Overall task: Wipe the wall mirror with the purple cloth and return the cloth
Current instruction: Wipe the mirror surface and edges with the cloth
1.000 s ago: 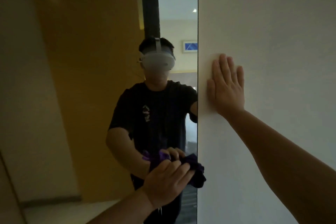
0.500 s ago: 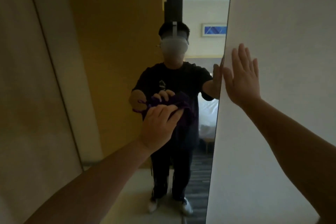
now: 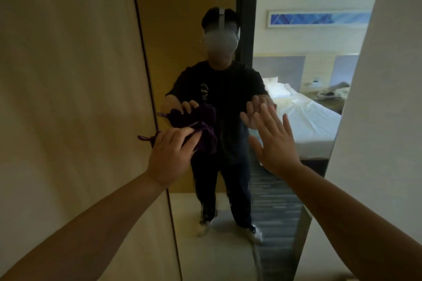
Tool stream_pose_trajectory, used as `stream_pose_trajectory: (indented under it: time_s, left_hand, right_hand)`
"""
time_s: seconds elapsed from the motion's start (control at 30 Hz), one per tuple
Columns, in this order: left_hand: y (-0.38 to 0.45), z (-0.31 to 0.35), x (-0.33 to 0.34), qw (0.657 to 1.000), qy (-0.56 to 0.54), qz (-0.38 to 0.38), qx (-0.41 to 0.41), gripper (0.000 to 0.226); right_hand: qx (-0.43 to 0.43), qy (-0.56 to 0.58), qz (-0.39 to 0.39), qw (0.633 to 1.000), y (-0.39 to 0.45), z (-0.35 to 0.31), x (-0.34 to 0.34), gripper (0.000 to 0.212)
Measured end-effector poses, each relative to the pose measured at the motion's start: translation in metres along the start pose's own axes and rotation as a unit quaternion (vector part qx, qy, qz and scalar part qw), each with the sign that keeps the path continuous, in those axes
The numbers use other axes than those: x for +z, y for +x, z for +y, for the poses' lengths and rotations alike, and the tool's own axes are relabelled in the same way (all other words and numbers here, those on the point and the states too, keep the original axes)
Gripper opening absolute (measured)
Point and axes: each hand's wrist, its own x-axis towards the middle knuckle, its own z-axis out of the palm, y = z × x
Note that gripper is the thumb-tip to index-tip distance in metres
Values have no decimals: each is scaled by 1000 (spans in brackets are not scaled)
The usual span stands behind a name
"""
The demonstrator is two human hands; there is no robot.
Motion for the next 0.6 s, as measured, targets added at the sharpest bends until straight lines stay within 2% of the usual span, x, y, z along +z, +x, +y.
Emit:
stream_pose_trajectory:
  time_s: [0.13, 0.3, 0.43, 0.53, 0.6]
  left_hand:
    - [-23, -25, -2, 1000, -10, -2, -19, 31]
    - [-34, -45, 2, 1000, -8, 5, -21, 26]
    - [-4, -65, 10, 999, 3, 32, -29, 27]
    - [47, -88, 20, 997, 22, 71, -14, 31]
    - [76, -95, 29, 996, 37, 85, 3, 37]
  right_hand:
    - [-1, -27, -37, 999, -2, -36, 31, 65]
    - [-19, -91, -45, 995, 4, -43, 54, 67]
    - [-42, -182, -1, 982, 26, -32, 71, 66]
    - [-62, -188, 40, 979, 35, -19, 86, 60]
    - [-83, -178, 94, 976, 37, -11, 96, 58]
